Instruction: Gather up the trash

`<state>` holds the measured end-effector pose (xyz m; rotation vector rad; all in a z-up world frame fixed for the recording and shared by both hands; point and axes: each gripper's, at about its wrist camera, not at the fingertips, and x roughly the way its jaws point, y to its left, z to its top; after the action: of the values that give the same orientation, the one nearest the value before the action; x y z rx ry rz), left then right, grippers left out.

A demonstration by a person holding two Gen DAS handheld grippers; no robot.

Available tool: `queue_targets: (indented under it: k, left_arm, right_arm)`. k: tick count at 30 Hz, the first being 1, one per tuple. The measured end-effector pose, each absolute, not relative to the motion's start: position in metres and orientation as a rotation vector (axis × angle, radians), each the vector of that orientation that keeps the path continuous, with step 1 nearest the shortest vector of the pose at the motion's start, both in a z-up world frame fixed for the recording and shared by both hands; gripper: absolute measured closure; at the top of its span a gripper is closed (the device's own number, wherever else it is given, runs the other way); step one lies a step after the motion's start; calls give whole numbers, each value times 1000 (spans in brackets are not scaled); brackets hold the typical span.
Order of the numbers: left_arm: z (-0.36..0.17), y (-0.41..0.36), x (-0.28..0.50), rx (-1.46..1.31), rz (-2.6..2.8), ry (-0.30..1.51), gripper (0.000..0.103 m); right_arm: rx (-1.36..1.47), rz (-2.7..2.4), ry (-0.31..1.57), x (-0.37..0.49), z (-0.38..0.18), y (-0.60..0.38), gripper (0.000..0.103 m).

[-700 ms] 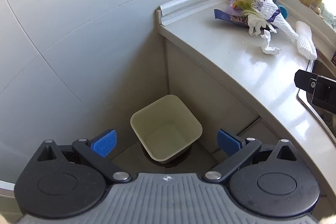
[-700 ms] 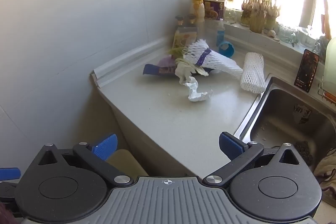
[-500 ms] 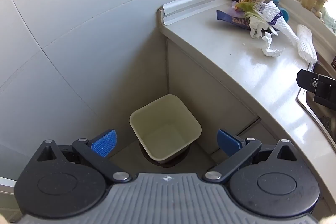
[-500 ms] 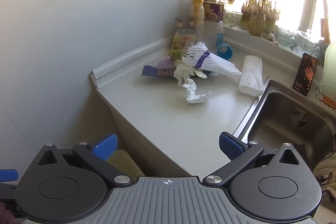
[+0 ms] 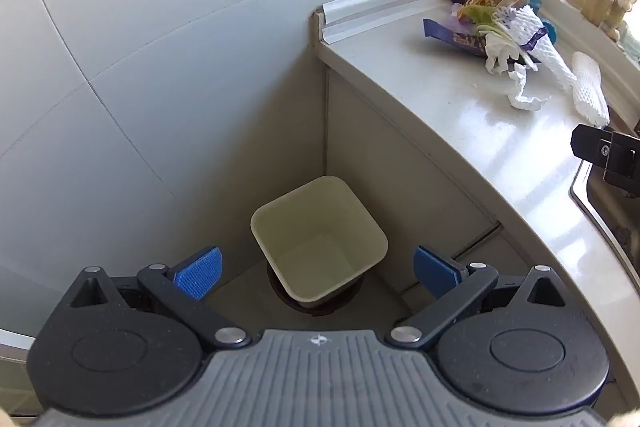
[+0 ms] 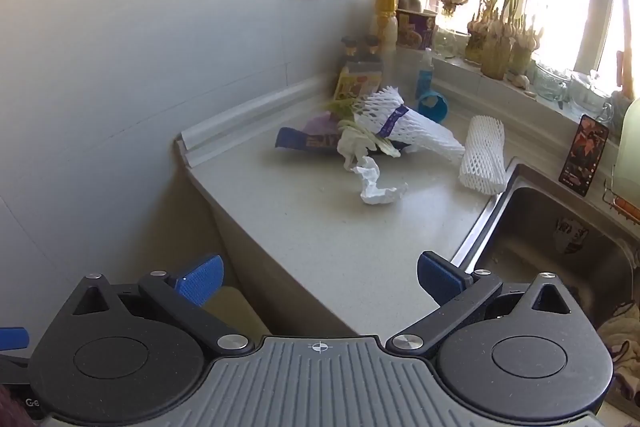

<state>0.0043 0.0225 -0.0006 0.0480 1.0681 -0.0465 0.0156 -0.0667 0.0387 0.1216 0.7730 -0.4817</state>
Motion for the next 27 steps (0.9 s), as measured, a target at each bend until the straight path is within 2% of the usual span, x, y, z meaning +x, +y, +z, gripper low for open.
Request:
queue_targets:
  k: [27]
  left_arm:
    - [1,20,-1,42,-69,1058,1]
  right_arm:
    - [126,-478,773,12,38,-69,0]
